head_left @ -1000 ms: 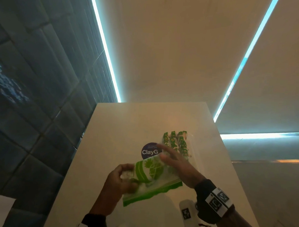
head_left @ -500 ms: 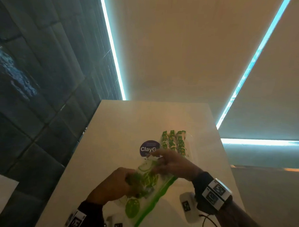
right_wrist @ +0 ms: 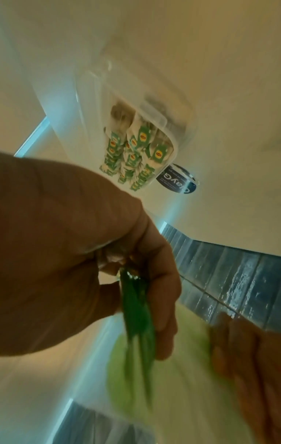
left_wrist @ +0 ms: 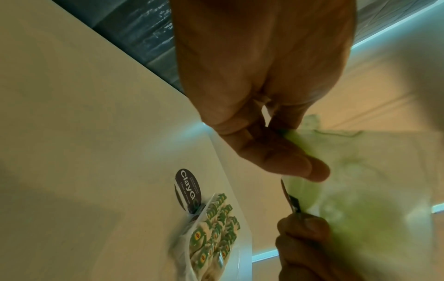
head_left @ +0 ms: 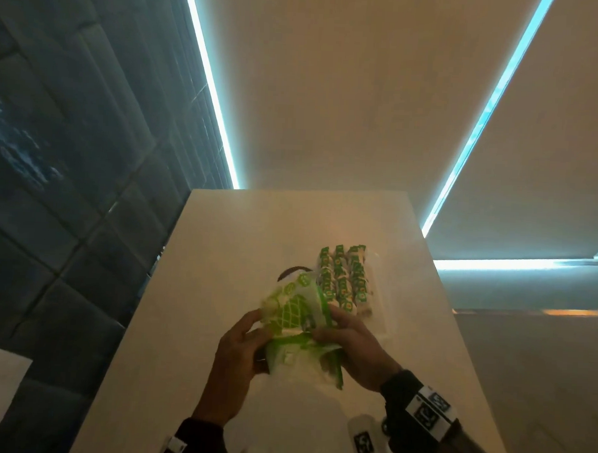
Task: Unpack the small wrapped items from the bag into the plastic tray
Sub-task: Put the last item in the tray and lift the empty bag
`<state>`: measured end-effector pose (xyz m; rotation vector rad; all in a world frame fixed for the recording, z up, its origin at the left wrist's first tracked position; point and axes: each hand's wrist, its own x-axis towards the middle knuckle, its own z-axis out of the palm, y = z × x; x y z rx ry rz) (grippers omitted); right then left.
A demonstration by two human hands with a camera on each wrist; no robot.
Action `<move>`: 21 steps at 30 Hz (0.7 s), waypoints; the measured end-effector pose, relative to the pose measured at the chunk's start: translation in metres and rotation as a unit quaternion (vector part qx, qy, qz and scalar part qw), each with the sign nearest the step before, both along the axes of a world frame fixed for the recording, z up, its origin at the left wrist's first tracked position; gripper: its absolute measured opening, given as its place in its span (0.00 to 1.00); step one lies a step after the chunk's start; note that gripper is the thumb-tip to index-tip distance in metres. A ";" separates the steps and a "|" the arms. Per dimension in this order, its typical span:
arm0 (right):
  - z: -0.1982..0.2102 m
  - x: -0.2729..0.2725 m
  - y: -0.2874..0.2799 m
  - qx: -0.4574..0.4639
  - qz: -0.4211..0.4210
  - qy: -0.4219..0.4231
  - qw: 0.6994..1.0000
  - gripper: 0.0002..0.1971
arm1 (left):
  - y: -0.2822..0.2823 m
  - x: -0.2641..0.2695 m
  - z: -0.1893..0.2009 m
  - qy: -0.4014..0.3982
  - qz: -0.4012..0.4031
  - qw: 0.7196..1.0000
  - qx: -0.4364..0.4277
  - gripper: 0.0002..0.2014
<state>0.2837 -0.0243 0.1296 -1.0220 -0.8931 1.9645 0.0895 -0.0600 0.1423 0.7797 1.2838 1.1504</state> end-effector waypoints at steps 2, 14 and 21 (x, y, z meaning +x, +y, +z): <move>-0.005 -0.001 -0.006 0.008 -0.028 0.008 1.000 0.19 | -0.003 -0.002 -0.001 -0.024 -0.018 1.000 0.003 0.20; -0.009 0.017 -0.022 -0.019 -0.048 0.094 0.994 0.25 | -0.013 0.011 -0.017 0.160 -0.098 0.982 0.035 0.18; -0.019 0.049 -0.029 -0.041 0.046 -0.067 0.996 0.32 | -0.003 0.054 -0.028 0.284 -0.097 0.950 0.089 0.20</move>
